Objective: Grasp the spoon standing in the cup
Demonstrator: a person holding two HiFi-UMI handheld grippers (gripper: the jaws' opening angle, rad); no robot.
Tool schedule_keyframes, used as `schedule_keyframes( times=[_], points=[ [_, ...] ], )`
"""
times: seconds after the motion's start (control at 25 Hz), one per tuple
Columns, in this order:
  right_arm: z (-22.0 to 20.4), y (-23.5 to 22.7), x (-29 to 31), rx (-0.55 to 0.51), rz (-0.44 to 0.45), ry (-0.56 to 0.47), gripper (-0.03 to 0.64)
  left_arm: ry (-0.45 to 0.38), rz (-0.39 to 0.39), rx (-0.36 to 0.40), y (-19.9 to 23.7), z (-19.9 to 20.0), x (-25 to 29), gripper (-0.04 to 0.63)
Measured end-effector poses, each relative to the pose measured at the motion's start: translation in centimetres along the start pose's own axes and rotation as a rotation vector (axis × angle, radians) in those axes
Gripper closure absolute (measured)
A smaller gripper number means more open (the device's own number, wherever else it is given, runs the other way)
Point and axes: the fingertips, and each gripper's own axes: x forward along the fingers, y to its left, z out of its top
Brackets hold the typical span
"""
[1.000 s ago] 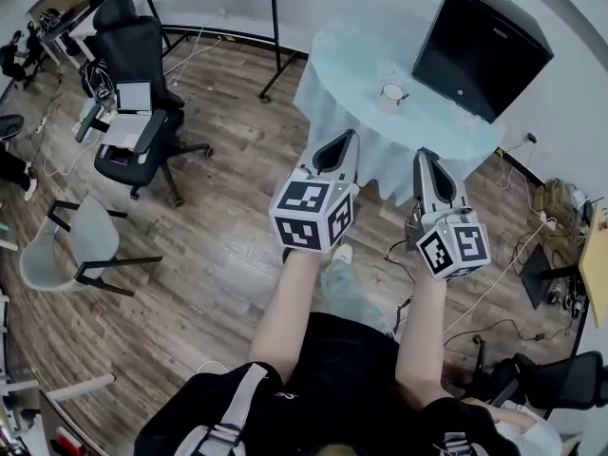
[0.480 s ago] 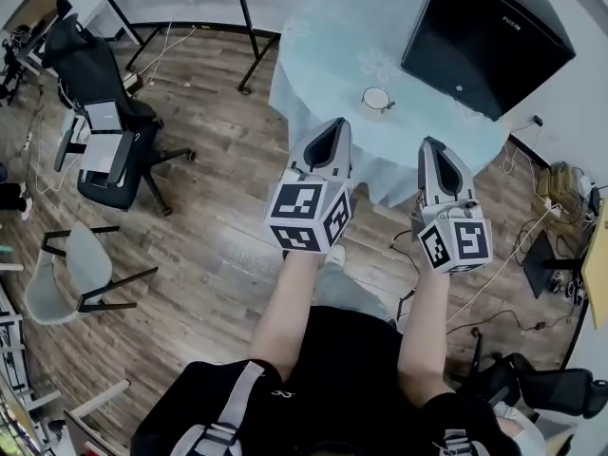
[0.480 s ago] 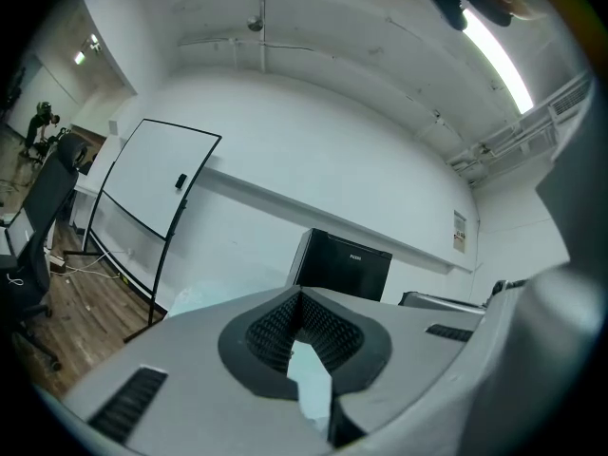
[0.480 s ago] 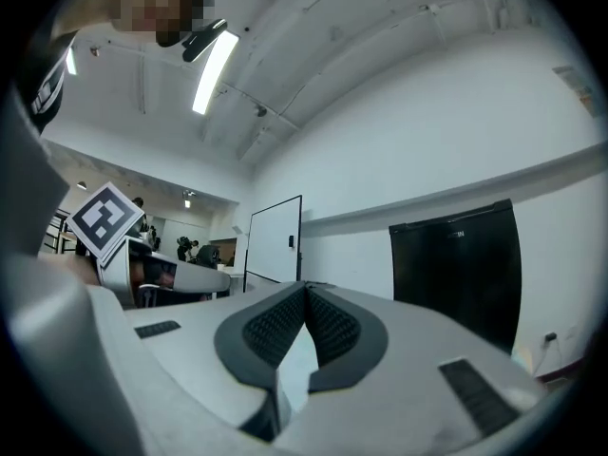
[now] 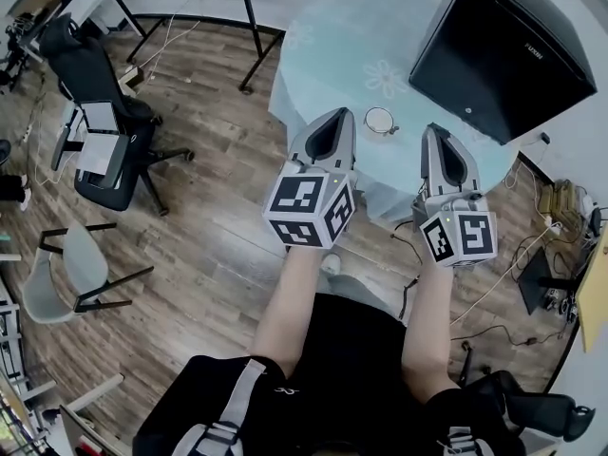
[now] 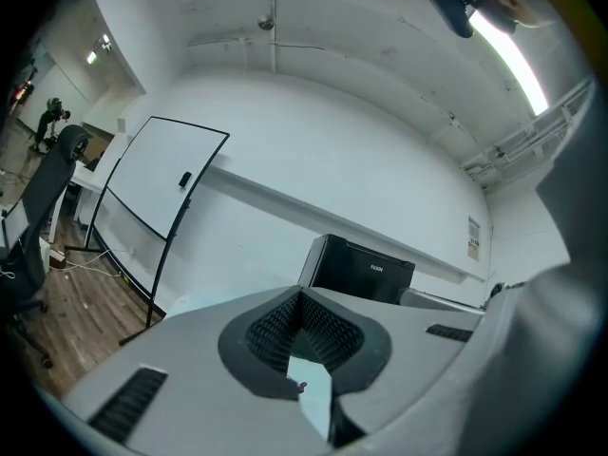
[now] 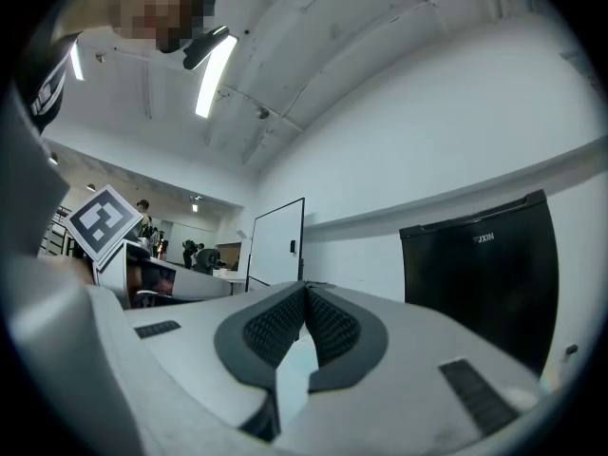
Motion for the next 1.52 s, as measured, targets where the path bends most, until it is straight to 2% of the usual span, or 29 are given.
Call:
schedule_keyframes(
  times=[0.16,0.56,0.76,0.96,1.04,1.52],
  points=[
    [-1.2,-1.1,0.4,0.026,-0.035,0.012,0.614,0.031,-0.023,0.024,-0.5,-0.8,1.1,0.595],
    [-5.8,-4.1,3.9,0.107,-0.147,0.055,0.612,0.139,-0.068,0.034,1.5,-4.0,6.4,0.595],
    [-8.8,-5.0,4.4,0.158,-0.166,0.096,0.612,0.219,-0.071,0.036,1.9,-7.1,8.3,0.595],
    [-11.4,-5.5,5.7,0.153,-0.156,0.139,0.609,0.273,-0.076,0.039,2.8,-9.1,9.8,0.595],
    [-12.3,-5.9,6.4,0.170,-0.156,0.157,0.537,0.293,-0.076,0.042,3.1,-9.7,10.3,0.595],
    [-18.5,-6.6,7.0,0.241,-0.183,0.277,0.514,0.391,-0.026,0.025,5.8,-13.6,12.3,0.595]
  ],
)
